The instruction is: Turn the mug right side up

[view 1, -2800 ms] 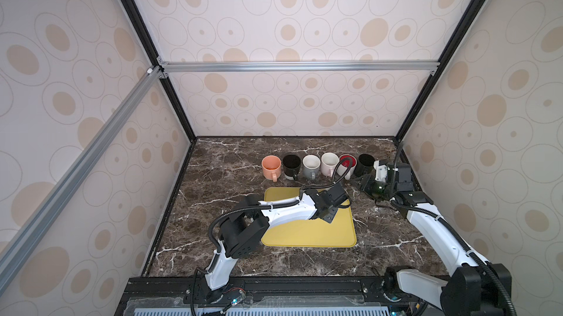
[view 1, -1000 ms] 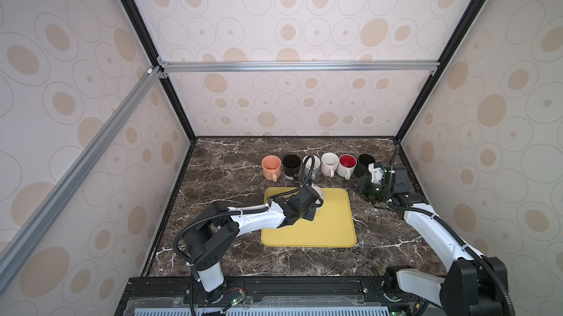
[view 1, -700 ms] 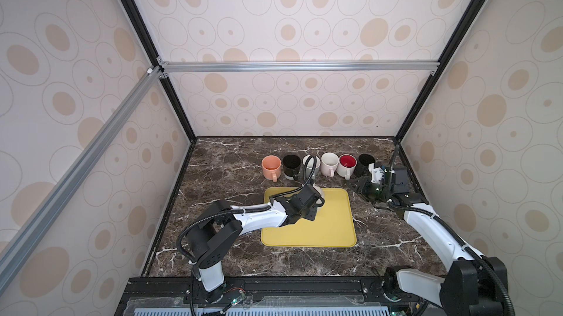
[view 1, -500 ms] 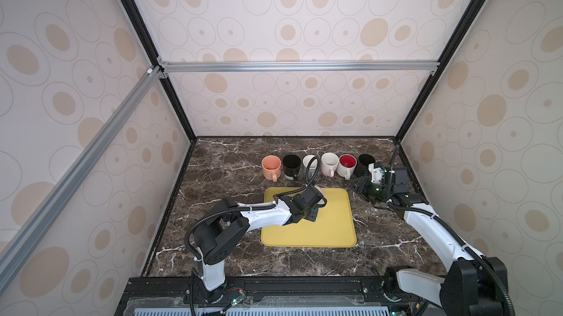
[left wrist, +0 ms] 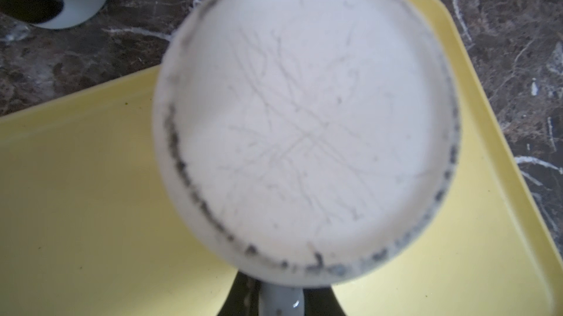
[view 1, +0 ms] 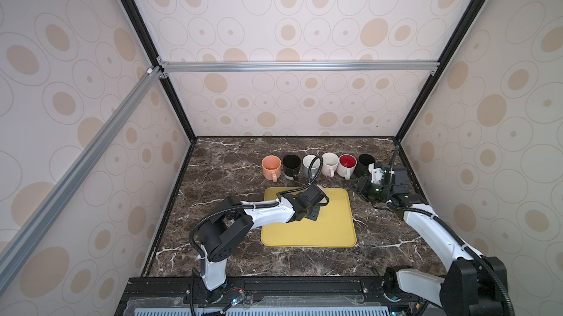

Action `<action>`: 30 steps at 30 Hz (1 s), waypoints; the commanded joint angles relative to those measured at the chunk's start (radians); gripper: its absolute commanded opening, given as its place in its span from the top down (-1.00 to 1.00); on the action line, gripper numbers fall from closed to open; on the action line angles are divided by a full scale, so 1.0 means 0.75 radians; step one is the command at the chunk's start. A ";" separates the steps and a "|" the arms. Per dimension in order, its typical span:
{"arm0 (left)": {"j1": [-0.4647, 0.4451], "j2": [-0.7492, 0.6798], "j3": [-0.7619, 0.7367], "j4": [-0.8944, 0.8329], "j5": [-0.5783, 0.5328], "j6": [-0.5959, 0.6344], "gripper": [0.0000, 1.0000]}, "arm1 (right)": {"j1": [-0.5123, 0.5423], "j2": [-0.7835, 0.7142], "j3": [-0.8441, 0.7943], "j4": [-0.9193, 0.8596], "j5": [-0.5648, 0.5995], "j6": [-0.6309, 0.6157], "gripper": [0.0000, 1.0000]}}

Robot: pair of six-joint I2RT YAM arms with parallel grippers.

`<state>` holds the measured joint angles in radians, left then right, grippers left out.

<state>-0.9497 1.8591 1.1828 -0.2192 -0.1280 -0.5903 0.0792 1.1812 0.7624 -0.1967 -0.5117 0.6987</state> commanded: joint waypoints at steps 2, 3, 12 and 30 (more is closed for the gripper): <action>-0.004 0.015 0.037 -0.042 0.023 0.039 1.00 | 0.007 -0.004 -0.019 0.013 0.008 0.001 0.29; -0.004 0.003 0.027 -0.021 0.041 0.042 1.00 | 0.008 -0.004 -0.017 0.015 0.002 0.003 0.29; 0.075 -0.179 -0.086 0.234 0.415 -0.065 1.00 | 0.008 -0.022 -0.010 0.010 -0.090 0.019 0.30; 0.333 -0.673 -0.523 1.125 0.674 -0.598 1.00 | 0.013 -0.179 -0.006 0.524 -0.527 0.395 0.26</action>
<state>-0.7269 1.4281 0.7822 0.3054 0.3462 -0.9291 0.0795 1.0885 0.7448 0.0532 -0.8207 0.8936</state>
